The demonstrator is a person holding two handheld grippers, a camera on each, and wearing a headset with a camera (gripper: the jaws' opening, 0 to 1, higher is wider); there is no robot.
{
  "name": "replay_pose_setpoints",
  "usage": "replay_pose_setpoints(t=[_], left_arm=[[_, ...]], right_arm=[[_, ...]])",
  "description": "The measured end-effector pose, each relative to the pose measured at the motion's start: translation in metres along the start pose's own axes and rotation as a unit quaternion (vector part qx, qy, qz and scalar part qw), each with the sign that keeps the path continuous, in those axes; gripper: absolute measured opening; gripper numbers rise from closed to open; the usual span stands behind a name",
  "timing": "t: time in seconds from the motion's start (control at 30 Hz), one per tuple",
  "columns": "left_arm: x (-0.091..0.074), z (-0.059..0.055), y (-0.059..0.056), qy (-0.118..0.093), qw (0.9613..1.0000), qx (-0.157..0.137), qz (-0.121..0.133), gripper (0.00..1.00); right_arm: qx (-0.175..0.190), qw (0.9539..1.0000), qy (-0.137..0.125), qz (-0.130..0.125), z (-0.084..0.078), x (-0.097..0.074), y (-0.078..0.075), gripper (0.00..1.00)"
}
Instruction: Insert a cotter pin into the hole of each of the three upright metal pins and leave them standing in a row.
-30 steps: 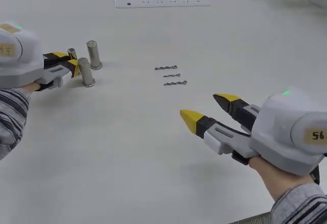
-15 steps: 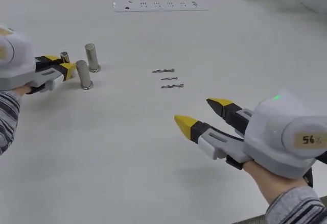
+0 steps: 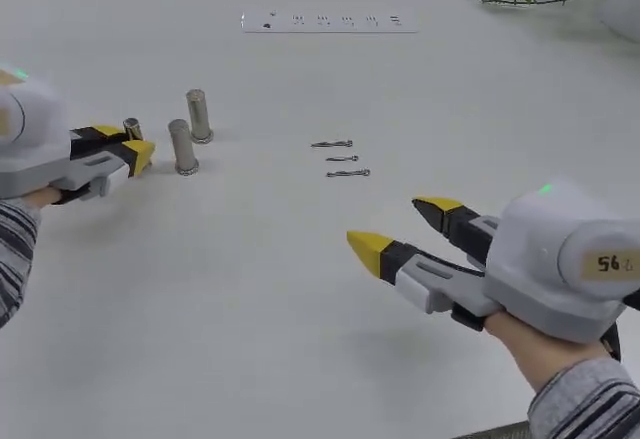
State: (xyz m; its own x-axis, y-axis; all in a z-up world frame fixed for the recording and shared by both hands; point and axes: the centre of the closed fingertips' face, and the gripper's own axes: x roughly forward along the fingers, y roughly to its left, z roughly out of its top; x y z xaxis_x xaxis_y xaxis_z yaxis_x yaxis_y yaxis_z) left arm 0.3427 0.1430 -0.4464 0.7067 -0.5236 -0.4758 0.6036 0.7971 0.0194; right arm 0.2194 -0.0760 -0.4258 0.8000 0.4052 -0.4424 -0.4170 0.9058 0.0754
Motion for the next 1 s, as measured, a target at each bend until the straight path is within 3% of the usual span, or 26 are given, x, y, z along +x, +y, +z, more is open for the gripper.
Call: replay_pose_setpoints(t=[0.33,0.57,0.67,0.8,1.0], left_arm=[[-0.012,0.005,-0.039,-0.01,0.9995,0.0,-0.03,0.05],[-0.005,0.0,-0.082,-0.005,0.9977,0.008,-0.067,0.05],[0.0,-0.001,-0.095,-0.004,0.997,0.014,-0.076,0.05],[0.006,-0.003,-0.108,-0.004,0.9962,0.014,-0.086,0.05],[0.015,-0.006,-0.116,-0.003,0.9961,0.015,-0.087,0.05]], right_arm=[[0.013,0.9999,0.005,0.0,0.003,-0.007,-0.011,0.48],[0.02,0.9998,-0.001,0.004,0.007,-0.012,-0.01,0.49],[0.016,0.9998,-0.004,0.01,0.009,-0.013,-0.008,0.49],[0.009,0.9999,0.0,0.011,0.009,-0.014,-0.009,0.49],[0.012,0.9999,0.003,0.01,0.009,-0.016,-0.012,0.5]])
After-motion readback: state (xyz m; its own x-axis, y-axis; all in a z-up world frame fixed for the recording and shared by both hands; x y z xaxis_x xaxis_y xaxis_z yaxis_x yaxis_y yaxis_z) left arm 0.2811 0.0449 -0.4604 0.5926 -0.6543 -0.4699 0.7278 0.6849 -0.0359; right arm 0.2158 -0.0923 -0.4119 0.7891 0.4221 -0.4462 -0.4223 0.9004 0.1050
